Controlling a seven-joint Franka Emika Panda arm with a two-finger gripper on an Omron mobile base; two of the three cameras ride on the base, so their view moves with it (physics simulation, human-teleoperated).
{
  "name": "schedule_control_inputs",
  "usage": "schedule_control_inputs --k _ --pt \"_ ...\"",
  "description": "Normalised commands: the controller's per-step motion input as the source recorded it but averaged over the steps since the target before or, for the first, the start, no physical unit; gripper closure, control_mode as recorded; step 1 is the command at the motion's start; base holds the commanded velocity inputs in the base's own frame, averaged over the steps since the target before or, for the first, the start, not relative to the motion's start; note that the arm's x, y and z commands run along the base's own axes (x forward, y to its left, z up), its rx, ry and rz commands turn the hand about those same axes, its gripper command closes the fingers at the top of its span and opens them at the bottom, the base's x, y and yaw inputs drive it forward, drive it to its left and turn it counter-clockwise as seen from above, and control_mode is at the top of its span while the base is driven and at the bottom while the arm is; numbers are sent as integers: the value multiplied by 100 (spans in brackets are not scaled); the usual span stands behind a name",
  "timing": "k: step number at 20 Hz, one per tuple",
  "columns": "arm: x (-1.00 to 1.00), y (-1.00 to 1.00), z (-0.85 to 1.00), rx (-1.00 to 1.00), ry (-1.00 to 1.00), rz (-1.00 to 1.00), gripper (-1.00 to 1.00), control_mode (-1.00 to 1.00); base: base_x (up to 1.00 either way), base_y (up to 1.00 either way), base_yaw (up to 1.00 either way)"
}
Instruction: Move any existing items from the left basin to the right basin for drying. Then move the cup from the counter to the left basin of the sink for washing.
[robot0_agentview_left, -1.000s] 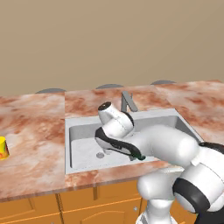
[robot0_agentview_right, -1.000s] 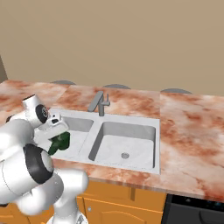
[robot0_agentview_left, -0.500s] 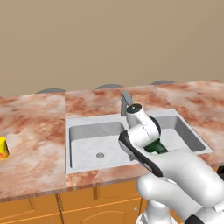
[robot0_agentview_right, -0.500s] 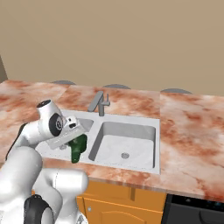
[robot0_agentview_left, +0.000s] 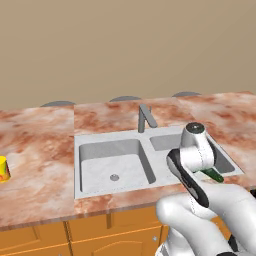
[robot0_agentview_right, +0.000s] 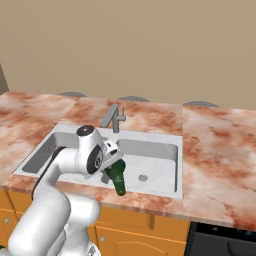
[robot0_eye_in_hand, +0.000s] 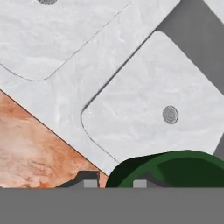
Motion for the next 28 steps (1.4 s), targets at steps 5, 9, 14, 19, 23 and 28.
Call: schedule_control_inputs --k 5,9,14,19,23,28 --pt "71 -63 -1 5 0 18 100 -100 0 0 0" --pt "100 -33 -4 1 8 21 100 -100 0 0 0" --pt "100 -3 -26 0 18 17 100 -100 0 0 0" --pt "97 -3 -18 0 24 16 100 -100 0 0 0" --pt "60 -30 0 1 18 13 100 -100 0 0 0" --pt "16 -58 -1 8 9 11 100 -100 0 0 0"
